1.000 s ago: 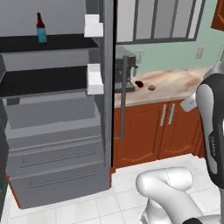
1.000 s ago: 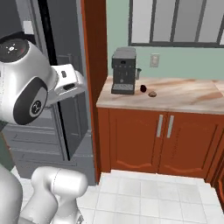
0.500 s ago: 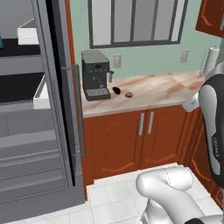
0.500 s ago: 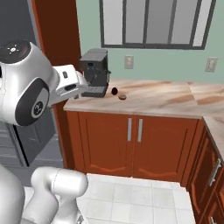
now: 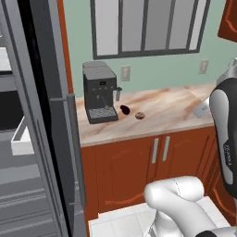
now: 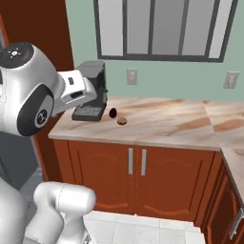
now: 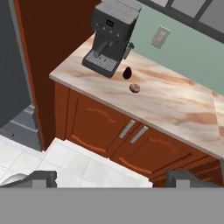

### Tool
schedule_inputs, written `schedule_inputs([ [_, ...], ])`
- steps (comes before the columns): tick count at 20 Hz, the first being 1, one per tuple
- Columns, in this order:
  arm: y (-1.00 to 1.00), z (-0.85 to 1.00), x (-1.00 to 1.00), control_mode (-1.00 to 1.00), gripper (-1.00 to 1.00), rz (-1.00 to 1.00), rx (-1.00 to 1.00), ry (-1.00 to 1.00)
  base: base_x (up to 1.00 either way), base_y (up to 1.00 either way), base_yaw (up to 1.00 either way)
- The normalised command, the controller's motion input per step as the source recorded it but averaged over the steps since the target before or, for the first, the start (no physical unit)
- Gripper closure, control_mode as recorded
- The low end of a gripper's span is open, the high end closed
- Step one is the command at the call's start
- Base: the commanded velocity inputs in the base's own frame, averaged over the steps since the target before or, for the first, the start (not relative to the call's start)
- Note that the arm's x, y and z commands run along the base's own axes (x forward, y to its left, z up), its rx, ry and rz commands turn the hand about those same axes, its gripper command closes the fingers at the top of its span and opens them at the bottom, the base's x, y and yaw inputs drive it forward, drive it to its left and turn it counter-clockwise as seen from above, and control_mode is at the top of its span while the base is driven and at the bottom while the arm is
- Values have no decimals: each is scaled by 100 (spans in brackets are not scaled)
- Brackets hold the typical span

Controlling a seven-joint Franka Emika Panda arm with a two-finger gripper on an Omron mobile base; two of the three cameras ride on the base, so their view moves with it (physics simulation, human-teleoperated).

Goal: Place the beer on the top shelf of the fridge to keep it out of children's reach, and place the mushroom and eggplant on lower shelves for easy access.

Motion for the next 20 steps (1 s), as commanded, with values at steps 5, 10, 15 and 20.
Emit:
schedule_inputs([
  [5,0,0,0,100,-100,0,0,0,71,-15,0],
  [10,0,0,0,100,-100,0,0,0,65,-19,0],
  [15,0,0,0,100,-100,0,0,0,57,-23,0],
  [20,-21,-28,22,-100,-100,0,0,3,18,-12,0],
])
